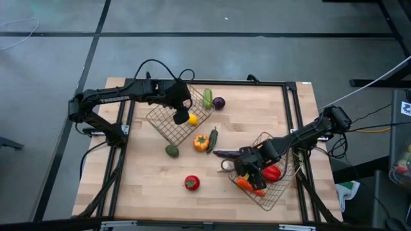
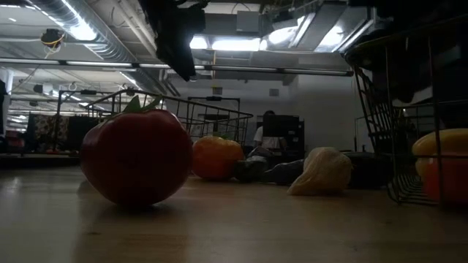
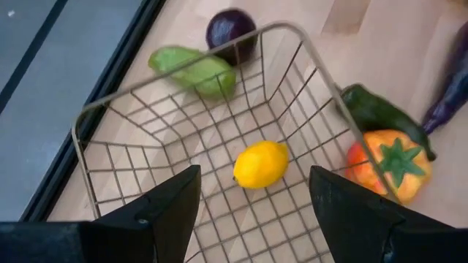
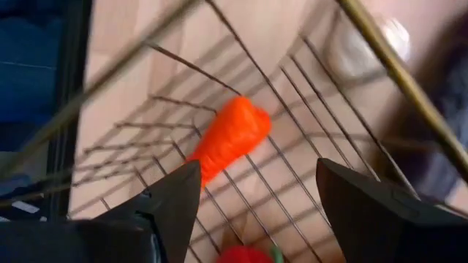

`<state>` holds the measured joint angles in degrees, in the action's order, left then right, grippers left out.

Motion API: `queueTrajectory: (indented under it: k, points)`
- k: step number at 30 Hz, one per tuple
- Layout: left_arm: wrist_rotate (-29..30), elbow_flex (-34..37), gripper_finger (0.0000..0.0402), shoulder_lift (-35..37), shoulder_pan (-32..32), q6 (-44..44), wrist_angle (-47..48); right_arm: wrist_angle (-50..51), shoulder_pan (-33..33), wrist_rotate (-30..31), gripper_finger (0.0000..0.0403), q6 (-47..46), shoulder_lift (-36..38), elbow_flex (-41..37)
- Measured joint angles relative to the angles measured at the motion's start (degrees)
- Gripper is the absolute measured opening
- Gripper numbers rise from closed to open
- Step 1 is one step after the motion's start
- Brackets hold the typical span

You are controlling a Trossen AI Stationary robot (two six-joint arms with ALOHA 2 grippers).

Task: Sort produce into baskets
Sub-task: Put the carrot into the bottom basket, then put the tomato into the top basket

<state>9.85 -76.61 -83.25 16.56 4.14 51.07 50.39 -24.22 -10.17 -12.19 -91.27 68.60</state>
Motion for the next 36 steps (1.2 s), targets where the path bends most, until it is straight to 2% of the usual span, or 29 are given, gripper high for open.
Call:
queueTrajectory:
  k: [8,18,31,36]
  points:
    - [0.0,-4.7,0.025,1.8,-4.7,0.2,2.5,3.8,3.7,-0.6,0.0269,1.0,1.9,0.0]
    - [-0.1,-6.0,0.025,2.1,-13.6,6.3,1.9,4.4,8.4,-0.3,0.0269,5.4,9.3,0.0]
    - [0.0,-6.0,0.025,2.1,-25.1,19.8,1.9,10.0,15.1,11.4,0.0269,11.9,16.0,0.0]
    - [0.0,-6.0,0.025,1.1,-30.3,26.3,1.8,10.5,17.7,12.7,0.0269,13.9,16.3,0.0]
